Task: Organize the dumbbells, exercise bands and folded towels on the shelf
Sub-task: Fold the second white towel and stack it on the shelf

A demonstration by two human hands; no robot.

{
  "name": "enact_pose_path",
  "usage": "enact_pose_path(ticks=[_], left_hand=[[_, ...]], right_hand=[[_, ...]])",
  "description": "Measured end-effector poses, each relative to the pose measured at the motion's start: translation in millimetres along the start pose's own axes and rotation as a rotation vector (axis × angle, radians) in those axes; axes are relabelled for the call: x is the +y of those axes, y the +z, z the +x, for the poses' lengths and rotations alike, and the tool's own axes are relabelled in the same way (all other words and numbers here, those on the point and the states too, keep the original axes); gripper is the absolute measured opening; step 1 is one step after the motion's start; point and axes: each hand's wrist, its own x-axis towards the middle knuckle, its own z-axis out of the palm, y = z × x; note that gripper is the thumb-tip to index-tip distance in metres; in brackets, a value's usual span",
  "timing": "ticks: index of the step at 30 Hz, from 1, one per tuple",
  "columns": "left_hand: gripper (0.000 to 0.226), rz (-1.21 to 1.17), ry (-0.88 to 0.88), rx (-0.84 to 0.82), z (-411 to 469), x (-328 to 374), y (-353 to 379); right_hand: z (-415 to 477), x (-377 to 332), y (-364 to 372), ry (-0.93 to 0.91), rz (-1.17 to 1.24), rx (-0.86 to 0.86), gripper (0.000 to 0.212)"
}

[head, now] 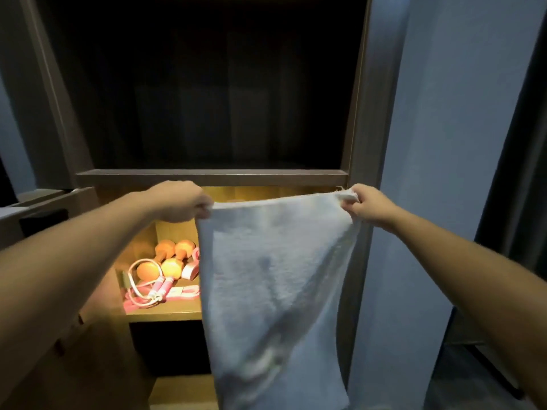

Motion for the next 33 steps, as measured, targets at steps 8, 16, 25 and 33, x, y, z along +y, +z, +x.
enact_pose_path(ticks=[8,16,25,33], left_hand=[[0.01,-0.057,-0.019,0.214,1.0,-6.8,-9.8],[0.014,-0.09,-0.084,0.329,3.6,-16.8,-9.9],[0.018,-0.185,-0.07,0.057,1.8,-5.2,35.8],[0.015,-0.44,-0.052,0.232,-13.5,-5.7,35.5]], right_hand=[[3.8,-13.8,-14.0,-0.162,-0.078,0.147,0.01],[3.5,-12.0,-11.6,-0.123,-0.059,0.276,0.017],[-14.0,5.7,28.9,-0.013,-0.011,0.046,0.01],[-13.6,-1.7,16.2,-0.013,0.29,0.065,0.019]])
